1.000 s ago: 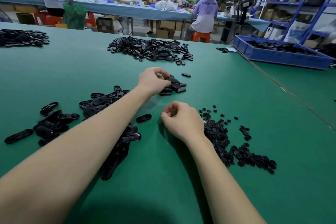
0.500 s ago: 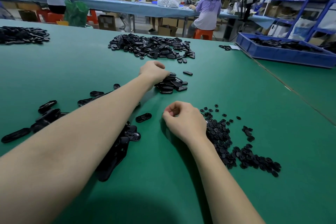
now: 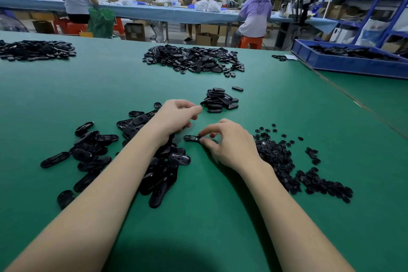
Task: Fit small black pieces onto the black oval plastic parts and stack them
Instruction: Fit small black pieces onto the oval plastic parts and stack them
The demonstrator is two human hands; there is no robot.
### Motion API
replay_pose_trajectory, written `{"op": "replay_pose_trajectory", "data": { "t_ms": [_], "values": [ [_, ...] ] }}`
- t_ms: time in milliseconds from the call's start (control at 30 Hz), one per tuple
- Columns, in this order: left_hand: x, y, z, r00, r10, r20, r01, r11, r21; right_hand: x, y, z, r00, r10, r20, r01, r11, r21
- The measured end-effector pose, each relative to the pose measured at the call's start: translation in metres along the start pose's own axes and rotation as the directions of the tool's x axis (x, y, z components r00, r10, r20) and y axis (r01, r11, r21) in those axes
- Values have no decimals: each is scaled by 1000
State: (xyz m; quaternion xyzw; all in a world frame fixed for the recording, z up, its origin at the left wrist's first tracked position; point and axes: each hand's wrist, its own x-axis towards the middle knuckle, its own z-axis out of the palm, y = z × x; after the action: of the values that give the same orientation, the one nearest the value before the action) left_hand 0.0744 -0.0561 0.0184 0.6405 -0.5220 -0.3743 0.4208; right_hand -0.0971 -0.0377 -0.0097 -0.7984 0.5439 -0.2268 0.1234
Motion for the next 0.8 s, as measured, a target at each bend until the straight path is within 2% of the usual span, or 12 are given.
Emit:
{"op": "replay_pose_trajectory", "data": {
  "t_ms": [167,267,367,467,633,800],
  "values": [
    [-5,3,4,998,68,19,-68,997,24,0,9,-2,997,45,-58,-46,999,-19],
    [-6,4,3,993,116,10,-116,993,26,5,21,-13,991,132,-10,-127,971,201],
    [-8,4,5,990,144,15,-144,988,47,7,29,-26,976,212,44,-211,886,412],
    [-11,7,8,984,140,113,-134,989,-61,5,33,-37,966,244,84,-252,819,516],
    [-15,9,16,948,149,281,-107,981,-159,0,38,-50,965,190,180,-259,800,541],
    [-19,10,20,913,90,398,27,960,-280,-1,39,-50,960,243,137,-273,721,637]
  ]
}}
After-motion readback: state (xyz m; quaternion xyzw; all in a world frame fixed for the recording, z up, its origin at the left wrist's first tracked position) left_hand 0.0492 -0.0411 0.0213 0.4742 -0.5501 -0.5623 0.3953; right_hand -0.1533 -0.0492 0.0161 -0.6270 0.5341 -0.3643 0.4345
